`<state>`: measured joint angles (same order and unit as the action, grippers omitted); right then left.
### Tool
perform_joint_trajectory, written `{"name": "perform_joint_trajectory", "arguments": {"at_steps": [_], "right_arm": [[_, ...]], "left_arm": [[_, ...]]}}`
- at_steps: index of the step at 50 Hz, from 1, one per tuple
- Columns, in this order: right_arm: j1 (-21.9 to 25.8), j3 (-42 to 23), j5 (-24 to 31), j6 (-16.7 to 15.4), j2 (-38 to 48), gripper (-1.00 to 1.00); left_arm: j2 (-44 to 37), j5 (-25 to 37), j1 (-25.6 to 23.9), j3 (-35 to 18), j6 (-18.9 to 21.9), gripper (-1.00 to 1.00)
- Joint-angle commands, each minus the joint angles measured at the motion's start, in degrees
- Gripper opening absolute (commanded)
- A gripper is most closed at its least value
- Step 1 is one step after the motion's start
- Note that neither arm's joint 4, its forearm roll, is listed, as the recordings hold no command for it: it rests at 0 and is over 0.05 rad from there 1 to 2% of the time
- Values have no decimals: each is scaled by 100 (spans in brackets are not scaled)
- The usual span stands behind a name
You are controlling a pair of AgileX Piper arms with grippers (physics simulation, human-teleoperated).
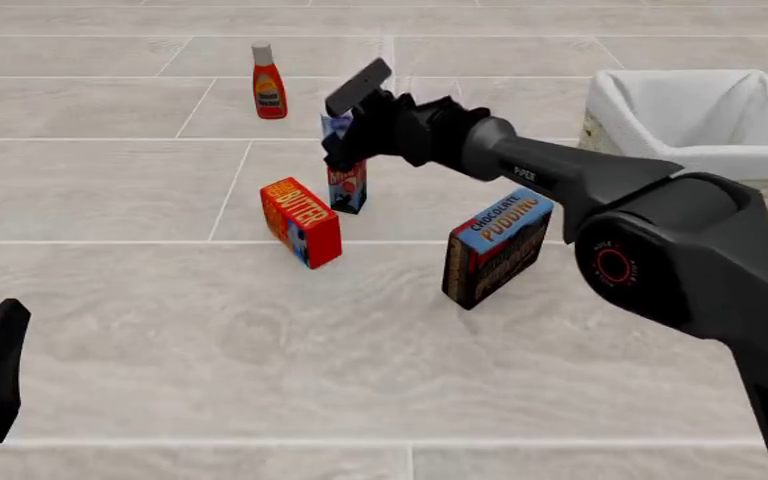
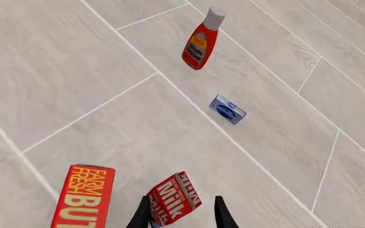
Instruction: Pick the milk and place it in the basket.
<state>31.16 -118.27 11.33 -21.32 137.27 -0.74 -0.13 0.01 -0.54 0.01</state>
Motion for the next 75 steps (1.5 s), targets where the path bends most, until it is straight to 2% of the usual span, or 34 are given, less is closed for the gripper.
{"name": "perform_joint_trajectory", "arguments": {"at_steps": [1, 31, 32, 58, 65, 75], "right_arm": [[-94, -380, 95, 39, 381, 100], [-79, -591, 79, 318, 802, 100], [-96, -584, 53, 320, 802, -100], [-75, -347, -39, 323, 600, -100], [-131, 107, -378, 254, 70, -100], [-135, 385, -460, 193, -342, -100]], "left_arm": [[0, 0, -1, 0, 0, 100], [0, 0, 0, 0, 0, 100], [1, 0, 0, 0, 0, 100], [0, 0, 0, 0, 1, 100], [-1, 0, 0, 0, 0, 100], [1, 0, -1, 0, 0, 100]]}}
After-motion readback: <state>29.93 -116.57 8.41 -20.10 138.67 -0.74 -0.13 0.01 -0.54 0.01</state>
